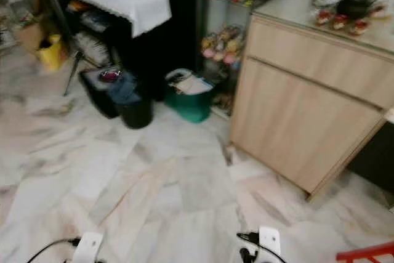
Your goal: Hang keys on a hook
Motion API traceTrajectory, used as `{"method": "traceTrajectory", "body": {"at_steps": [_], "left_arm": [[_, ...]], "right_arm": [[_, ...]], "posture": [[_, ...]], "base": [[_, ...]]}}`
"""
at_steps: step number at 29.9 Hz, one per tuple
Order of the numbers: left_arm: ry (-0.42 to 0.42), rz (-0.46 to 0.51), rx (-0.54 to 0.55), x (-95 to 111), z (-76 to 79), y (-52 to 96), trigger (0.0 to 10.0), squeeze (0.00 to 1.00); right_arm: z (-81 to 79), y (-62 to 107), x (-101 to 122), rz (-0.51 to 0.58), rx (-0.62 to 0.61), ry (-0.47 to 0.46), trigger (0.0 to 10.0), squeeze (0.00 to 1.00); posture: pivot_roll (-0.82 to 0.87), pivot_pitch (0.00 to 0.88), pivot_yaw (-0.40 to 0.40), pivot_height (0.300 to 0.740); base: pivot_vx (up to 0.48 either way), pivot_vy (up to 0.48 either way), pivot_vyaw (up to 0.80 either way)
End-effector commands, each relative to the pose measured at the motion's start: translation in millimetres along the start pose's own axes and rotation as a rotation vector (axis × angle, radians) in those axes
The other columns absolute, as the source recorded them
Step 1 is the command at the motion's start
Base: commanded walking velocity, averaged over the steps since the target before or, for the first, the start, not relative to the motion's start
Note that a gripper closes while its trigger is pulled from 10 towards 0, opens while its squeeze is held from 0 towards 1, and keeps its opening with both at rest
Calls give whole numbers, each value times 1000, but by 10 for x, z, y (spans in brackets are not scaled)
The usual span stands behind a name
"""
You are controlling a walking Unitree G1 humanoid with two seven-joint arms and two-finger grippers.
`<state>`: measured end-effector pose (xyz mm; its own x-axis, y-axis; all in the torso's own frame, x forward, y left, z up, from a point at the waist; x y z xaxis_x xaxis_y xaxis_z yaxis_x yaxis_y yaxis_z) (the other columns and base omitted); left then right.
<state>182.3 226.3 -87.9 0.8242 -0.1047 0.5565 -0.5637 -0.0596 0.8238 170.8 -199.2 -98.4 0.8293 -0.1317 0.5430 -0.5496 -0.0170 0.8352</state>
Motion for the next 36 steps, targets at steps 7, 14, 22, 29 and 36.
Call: {"method": "traceTrajectory", "body": {"at_steps": [7,14,22,29,36], "left_arm": [[-24,-9,-11,4,18,-4,10000,0],[-21,-7,-18,12,62,-12,10000,0],[-22,-6,-16,15,62,-12,10000,0],[-20,-5,-13,13,64,-12,10000,0],[-21,-6,-14,13,68,-13,10000,0]], "right_arm": [[126,39,-74,-11,-16,-32,10000,0],[-86,7,-135,-25,3,-30,10000,0],[-185,-14,-108,-23,16,-24,10000,0],[-206,-20,-97,-21,16,-22,10000,0],[-145,-12,-70,5,5,-43,10000,0]], "posture": [[-35,0,33,730],[-32,0,26,730],[-30,0,24,730],[-28,0,24,730],[-28,0,25,730]], "base": [[0,0,-800],[0,0,-800],[0,0,-800],[0,0,-800],[0,0,-339]]}}
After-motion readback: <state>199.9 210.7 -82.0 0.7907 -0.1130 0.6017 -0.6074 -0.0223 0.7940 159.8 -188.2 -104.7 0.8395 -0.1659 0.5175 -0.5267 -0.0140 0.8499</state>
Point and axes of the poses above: a point about 5 cm out from each wrist's last joint towards the gripper, its own y axis pointing back from the gripper into the wrist, its own x axis along the axis of the wrist's last joint, z = x × y, the point moved 1 cm from there along -y, pointing out of the wrist towards the gripper, and after that the axes turned 4 degrees about y, right-handed, at the moved point
